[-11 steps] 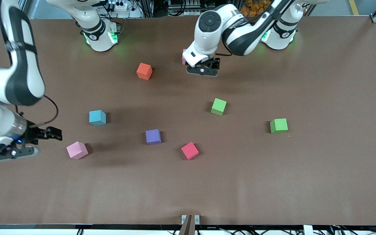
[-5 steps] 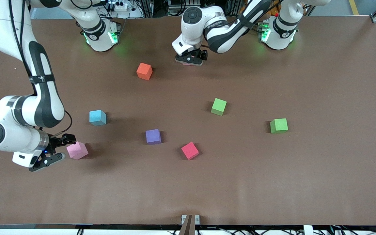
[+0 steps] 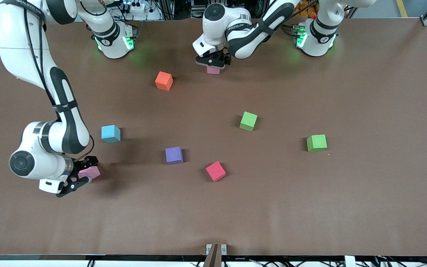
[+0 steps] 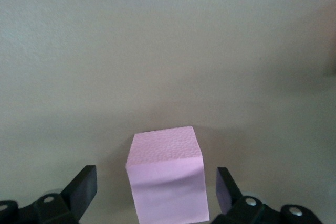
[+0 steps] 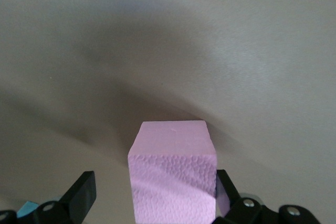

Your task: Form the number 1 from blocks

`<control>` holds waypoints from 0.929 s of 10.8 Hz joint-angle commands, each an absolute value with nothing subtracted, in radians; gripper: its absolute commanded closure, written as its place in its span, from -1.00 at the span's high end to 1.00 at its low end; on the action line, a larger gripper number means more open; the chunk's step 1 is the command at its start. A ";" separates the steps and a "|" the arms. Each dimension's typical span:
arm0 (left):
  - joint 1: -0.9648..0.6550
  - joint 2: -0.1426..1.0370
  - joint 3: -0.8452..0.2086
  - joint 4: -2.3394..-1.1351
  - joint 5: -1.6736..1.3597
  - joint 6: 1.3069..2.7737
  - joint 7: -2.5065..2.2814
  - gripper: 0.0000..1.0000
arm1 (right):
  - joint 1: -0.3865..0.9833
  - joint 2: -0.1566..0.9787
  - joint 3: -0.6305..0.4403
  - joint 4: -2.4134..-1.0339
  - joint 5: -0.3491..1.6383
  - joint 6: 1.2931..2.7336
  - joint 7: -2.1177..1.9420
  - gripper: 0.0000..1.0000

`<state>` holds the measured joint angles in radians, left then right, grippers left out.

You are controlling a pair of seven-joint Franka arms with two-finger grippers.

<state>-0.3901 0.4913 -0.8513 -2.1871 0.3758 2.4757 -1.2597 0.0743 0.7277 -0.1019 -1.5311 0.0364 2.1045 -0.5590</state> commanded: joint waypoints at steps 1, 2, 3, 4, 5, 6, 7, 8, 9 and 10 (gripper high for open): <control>-0.387 0.534 -0.856 -2.184 0.411 2.517 -1.331 1.00 | 0.057 0.744 -0.097 -1.532 0.057 2.134 -0.587 1.00; -0.385 0.544 -0.856 -2.184 0.410 2.529 -1.350 1.00 | 0.052 0.758 -0.097 -1.532 0.057 2.164 -0.595 1.00; -0.387 0.560 -0.856 -2.181 0.410 2.540 -1.376 1.00 | 0.042 0.773 -0.097 -1.532 0.058 2.186 -0.619 1.00; -0.387 0.569 -0.856 -2.181 0.407 2.554 -1.391 1.00 | 0.034 0.781 -0.097 -1.532 0.063 2.192 -0.627 1.00; -0.387 0.583 -0.854 -2.181 0.405 2.559 -1.413 1.00 | 0.034 0.781 -0.097 -1.532 0.083 2.191 -0.627 1.00; -0.387 0.594 -0.854 -2.181 0.402 2.559 -1.437 1.00 | 0.032 0.781 -0.097 -1.532 0.121 2.181 -0.626 0.02; -0.387 0.594 -0.854 -2.186 0.403 2.559 -1.451 0.82 | 0.031 0.779 -0.097 -1.534 0.133 2.177 -0.621 -0.96; -0.385 0.594 -0.854 -2.189 0.400 2.557 -1.456 0.70 | 0.023 0.779 -0.095 -1.534 0.135 2.166 -0.621 -1.00; -0.385 0.594 -0.854 -2.191 0.399 2.556 -1.474 0.48 | 0.031 0.776 -0.095 -1.534 0.135 2.164 -0.620 -1.00; -0.384 0.595 -0.854 -2.192 0.397 2.554 -1.480 0.38 | 0.035 0.770 -0.095 -1.531 0.135 2.151 -0.615 -1.00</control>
